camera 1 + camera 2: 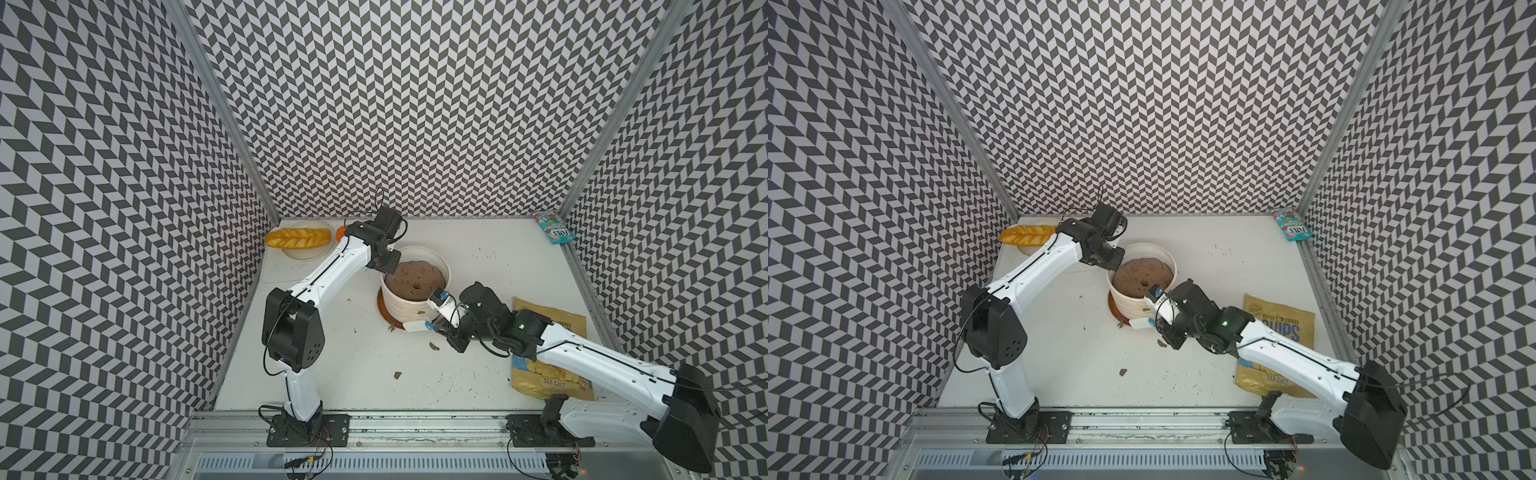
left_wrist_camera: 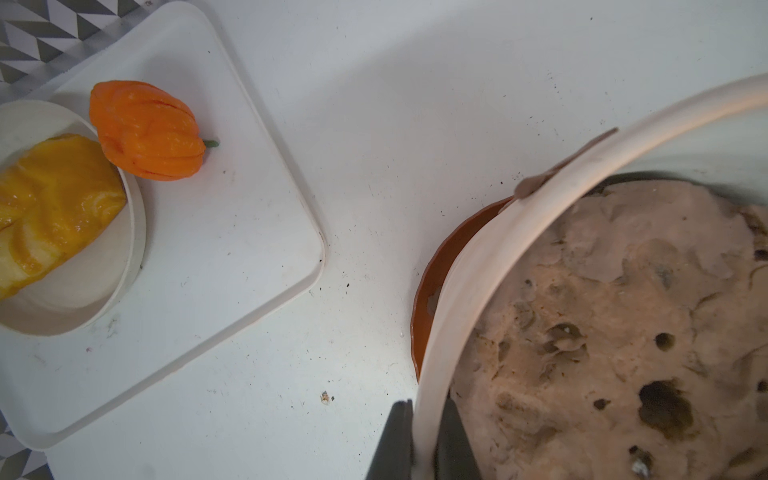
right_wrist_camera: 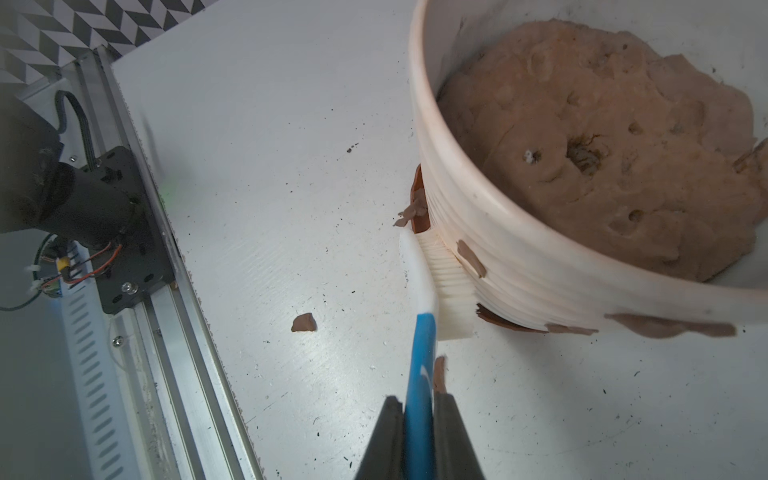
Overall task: Scrub the dried mud off the ceramic pot
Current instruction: Brush off the soil from the pot.
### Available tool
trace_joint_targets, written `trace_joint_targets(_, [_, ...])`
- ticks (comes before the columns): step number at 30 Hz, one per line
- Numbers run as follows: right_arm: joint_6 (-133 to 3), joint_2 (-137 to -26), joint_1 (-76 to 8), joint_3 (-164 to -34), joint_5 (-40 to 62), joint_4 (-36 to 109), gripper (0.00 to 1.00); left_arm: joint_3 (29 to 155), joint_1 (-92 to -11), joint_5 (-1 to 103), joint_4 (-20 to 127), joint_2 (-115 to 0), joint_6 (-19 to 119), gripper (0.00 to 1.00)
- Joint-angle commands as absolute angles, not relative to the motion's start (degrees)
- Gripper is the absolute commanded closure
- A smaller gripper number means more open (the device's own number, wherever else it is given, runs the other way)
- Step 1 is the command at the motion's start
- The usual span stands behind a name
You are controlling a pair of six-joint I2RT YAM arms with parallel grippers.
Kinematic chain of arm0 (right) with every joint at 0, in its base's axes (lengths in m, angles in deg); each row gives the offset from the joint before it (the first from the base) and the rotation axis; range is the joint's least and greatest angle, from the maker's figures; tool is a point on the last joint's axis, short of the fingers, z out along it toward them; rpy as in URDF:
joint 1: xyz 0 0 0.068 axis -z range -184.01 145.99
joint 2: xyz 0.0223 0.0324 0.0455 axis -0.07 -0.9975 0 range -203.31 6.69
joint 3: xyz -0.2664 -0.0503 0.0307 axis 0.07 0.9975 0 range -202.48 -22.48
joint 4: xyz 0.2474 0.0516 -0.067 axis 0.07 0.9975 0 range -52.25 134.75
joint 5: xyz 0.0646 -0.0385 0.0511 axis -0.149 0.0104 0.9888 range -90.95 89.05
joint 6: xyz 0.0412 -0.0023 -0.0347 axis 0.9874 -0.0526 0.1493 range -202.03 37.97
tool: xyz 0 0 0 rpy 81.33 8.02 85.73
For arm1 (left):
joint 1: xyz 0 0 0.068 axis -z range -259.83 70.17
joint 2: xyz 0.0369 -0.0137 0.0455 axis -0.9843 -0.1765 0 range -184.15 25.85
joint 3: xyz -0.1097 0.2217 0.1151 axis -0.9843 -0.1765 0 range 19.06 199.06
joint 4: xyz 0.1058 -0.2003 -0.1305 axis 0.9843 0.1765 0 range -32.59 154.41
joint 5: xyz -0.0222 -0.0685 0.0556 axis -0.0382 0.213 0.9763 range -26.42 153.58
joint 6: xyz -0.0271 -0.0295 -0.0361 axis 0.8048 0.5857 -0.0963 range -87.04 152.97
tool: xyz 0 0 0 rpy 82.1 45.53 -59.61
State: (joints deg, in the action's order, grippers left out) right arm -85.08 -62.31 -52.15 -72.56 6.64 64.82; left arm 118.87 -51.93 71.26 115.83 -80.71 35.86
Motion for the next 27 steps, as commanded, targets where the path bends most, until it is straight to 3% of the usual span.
trace_joint_targets(1, [-85.40,-62.22,-49.51,-75.10,-2.28,64.39,1.00,118.41,-52.86,69.24,115.42,-81.29,29.73,0.93])
trace_joint_targets(11, [-91.22,-65.46,-52.59,-78.65,2.67,76.12,1.00,120.33,-53.39,68.00,114.56,-82.26,27.36,0.92])
trace_joint_targets(20, [-92.67,-62.19,-53.80,-81.74,11.31,67.54,1.00,120.72,-53.61,67.93,114.23,-83.04,26.09,0.92])
trace_joint_targets(27, [-91.74,-63.77,-52.79,-84.40,3.13,66.80,1.00,120.78,-53.65,66.94,113.60,-83.42,25.28,0.92])
